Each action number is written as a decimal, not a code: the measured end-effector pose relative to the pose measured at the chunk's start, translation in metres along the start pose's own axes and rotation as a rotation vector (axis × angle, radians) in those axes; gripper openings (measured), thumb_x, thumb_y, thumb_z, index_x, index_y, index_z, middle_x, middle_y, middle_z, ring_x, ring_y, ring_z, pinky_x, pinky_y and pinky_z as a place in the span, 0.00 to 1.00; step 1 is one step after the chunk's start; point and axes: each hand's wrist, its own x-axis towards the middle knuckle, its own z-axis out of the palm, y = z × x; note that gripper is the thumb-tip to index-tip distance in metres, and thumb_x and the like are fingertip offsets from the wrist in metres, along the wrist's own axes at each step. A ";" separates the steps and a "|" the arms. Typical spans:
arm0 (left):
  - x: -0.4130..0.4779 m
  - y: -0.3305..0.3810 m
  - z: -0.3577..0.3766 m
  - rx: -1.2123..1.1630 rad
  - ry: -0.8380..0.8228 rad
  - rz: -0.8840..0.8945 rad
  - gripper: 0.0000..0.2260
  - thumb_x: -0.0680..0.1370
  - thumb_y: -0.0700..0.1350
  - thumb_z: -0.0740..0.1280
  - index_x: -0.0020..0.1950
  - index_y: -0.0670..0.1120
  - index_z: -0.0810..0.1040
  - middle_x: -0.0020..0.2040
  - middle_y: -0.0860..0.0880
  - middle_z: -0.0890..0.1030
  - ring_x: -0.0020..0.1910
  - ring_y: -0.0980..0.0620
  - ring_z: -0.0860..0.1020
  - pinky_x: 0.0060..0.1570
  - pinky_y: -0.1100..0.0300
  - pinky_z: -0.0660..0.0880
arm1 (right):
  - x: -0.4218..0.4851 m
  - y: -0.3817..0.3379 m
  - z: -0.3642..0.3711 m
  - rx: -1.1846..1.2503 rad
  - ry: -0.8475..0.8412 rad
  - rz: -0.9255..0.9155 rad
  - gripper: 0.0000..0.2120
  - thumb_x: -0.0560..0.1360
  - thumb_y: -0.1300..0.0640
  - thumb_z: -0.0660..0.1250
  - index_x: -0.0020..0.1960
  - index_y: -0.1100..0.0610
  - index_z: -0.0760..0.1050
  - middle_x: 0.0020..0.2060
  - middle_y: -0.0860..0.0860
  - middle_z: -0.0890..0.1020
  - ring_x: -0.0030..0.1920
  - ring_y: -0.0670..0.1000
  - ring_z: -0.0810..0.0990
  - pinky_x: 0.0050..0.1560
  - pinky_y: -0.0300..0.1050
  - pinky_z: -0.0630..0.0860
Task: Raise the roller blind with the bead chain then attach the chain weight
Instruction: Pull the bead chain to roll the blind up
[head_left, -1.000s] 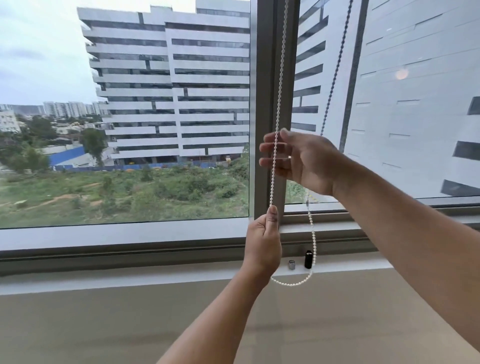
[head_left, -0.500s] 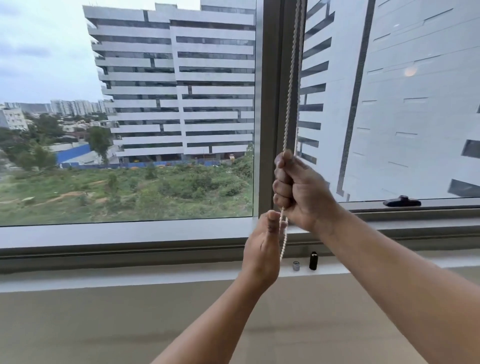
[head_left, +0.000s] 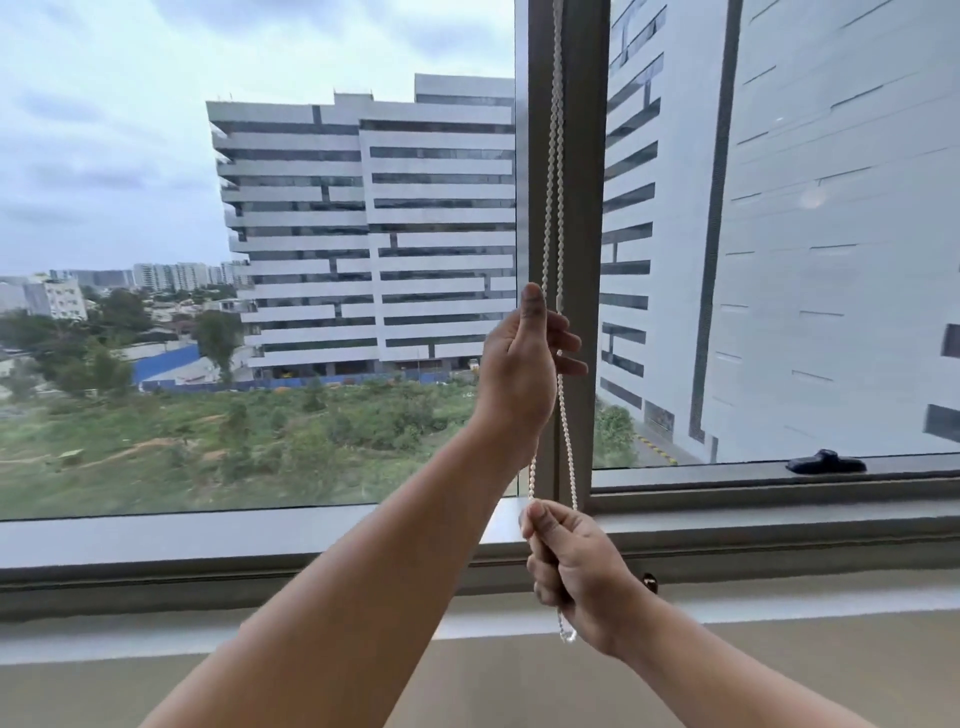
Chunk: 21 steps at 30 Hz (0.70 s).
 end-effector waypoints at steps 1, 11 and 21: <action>0.003 0.004 0.003 0.009 0.002 -0.008 0.23 0.84 0.57 0.52 0.45 0.40 0.74 0.35 0.44 0.76 0.27 0.50 0.73 0.22 0.67 0.68 | 0.000 0.000 0.001 -0.002 0.001 -0.001 0.13 0.75 0.49 0.65 0.36 0.55 0.72 0.20 0.45 0.61 0.18 0.42 0.56 0.19 0.32 0.54; 0.004 -0.013 0.003 0.071 0.058 0.116 0.27 0.81 0.61 0.54 0.27 0.47 0.60 0.24 0.47 0.59 0.23 0.52 0.56 0.25 0.57 0.52 | -0.003 0.009 0.009 0.016 -0.038 -0.016 0.14 0.75 0.51 0.64 0.33 0.55 0.74 0.19 0.46 0.60 0.16 0.42 0.55 0.23 0.31 0.49; -0.049 -0.078 -0.014 0.101 0.032 -0.013 0.27 0.75 0.64 0.57 0.27 0.44 0.62 0.23 0.48 0.60 0.23 0.54 0.57 0.26 0.57 0.52 | -0.029 0.041 -0.021 -0.555 0.052 0.079 0.18 0.83 0.59 0.58 0.36 0.58 0.75 0.19 0.46 0.68 0.18 0.44 0.65 0.20 0.36 0.62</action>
